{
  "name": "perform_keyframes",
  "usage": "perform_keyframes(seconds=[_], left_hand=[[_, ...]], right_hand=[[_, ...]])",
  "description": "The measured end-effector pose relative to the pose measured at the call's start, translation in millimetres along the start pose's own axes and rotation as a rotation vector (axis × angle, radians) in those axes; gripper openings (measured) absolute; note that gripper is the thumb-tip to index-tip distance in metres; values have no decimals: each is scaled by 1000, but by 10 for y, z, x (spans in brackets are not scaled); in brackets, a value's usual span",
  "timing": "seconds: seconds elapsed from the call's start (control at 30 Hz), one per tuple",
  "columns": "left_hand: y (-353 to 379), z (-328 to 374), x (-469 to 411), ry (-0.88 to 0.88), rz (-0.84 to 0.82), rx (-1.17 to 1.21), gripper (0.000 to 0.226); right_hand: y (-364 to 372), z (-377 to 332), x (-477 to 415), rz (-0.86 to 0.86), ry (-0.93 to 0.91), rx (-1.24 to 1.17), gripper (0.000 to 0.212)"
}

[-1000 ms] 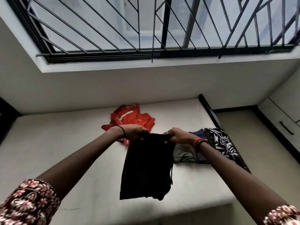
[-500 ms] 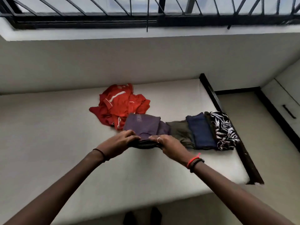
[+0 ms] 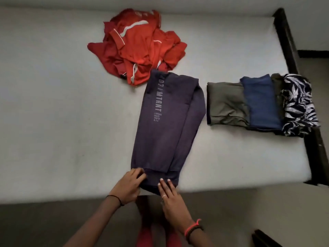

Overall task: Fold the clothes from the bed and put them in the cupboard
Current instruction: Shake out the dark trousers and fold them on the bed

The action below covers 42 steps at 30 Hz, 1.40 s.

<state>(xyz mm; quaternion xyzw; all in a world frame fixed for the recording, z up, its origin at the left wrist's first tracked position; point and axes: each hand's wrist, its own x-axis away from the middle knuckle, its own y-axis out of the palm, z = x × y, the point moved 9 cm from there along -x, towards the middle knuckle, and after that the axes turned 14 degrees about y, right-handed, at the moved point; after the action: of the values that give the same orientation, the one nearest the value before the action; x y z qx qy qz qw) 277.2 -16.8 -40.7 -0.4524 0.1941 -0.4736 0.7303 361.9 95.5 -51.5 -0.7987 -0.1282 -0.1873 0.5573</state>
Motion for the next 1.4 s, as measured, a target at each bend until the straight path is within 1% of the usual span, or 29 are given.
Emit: perform_keyframes(seconds=[0.03, 0.07, 0.1, 0.13, 0.17, 0.2, 0.23, 0.27, 0.3, 0.33, 0.37, 0.4, 0.47, 0.5, 0.53, 0.57, 0.63, 0.77, 0.87, 0.93, 1.03, 1.13, 1.17, 1.2, 1.27, 1.3, 1.37, 1.4], left_hand=[[-81, -4, 12, 1, 20, 39, 42], [-161, -63, 39, -43, 68, 108, 41], [-249, -167, 82, -135, 132, 198, 44], [-331, -300, 132, -252, 225, 268, 47], [-398, -443, 207, -391, 336, 332, 50], [-415, -572, 285, -547, 428, 425, 52], [-355, -667, 345, -700, 476, 570, 55], [-239, -713, 369, -827, 466, 738, 59], [-123, -721, 363, -903, 420, 859, 61], [-59, -713, 342, -933, 359, 897, 63], [-19, -709, 328, -934, 316, 890, 65], [7, -709, 321, -935, 303, 882, 66], [79, -703, 308, -962, 302, 922, 64], [128, -693, 297, -980, 301, 974, 60], [170, -681, 280, -997, 290, 1031, 53], [199, -662, 260, -1001, 270, 1077, 46], [211, -639, 234, -988, 250, 1113, 37], [215, -689, 294, -1007, 316, 1108, 34], [283, -659, 309, -1058, 358, 1227, 29], [317, -641, 324, -1076, 359, 1279, 33], [328, -612, 392, -1089, 366, 1317, 43], [228, -495, 499, -1093, 391, 1267, 40], [183, -441, 532, -1077, 413, 1254, 41], [135, -392, 558, -1041, 427, 1237, 48], [60, -319, 578, -918, 414, 1195, 62], [26, -301, 564, -838, 386, 1175, 60], [-84, -268, 496, -666, 308, 1157, 43], [-137, -258, 460, -609, 262, 1172, 40]], right_hand=[[-90, 42, -12, 42, 44, -135, 50], [-202, 162, -50, 94, 153, -339, 53], [-272, 329, -107, 116, 313, -565, 57], [-349, 523, -147, 160, 489, -759, 54], [-378, 718, -186, 187, 671, -889, 48], [-327, 871, -221, 153, 831, -991, 45], [-255, 949, -260, 71, 931, -1079, 45], [-189, 987, -318, -2, 969, -1151, 49], [-147, 988, -382, -51, 970, -1178, 56], [-117, 985, -436, -84, 968, -1182, 62], [-102, 969, -467, -108, 972, -1175, 64], [-70, 937, -496, -133, 969, -1208, 62], [-38, 877, -507, -171, 992, -1249, 47], [8, 861, -504, -188, 1008, -1274, 50], [54, 850, -502, -195, 1027, -1302, 61], [66, 821, -495, -199, 1043, -1330, 65], [48, 761, -472, -203, 1067, -1364, 56], [53, 602, -405, -284, 1126, -1442, 41], [71, 543, -417, -275, 1132, -1489, 43], [104, 518, -424, -289, 1130, -1561, 48], [144, 473, -382, -351, 1114, -1630, 48], [200, 438, -235, -393, 1118, -1653, 47], [218, 427, -156, -403, 1136, -1661, 46], [232, 417, -81, -413, 1158, -1665, 44], [214, 400, 33, -428, 1175, -1664, 42], [192, 392, 63, -438, 1174, -1663, 40], [110, 383, 71, -461, 1171, -1666, 35], [70, 384, 52, -483, 1172, -1669, 33]])
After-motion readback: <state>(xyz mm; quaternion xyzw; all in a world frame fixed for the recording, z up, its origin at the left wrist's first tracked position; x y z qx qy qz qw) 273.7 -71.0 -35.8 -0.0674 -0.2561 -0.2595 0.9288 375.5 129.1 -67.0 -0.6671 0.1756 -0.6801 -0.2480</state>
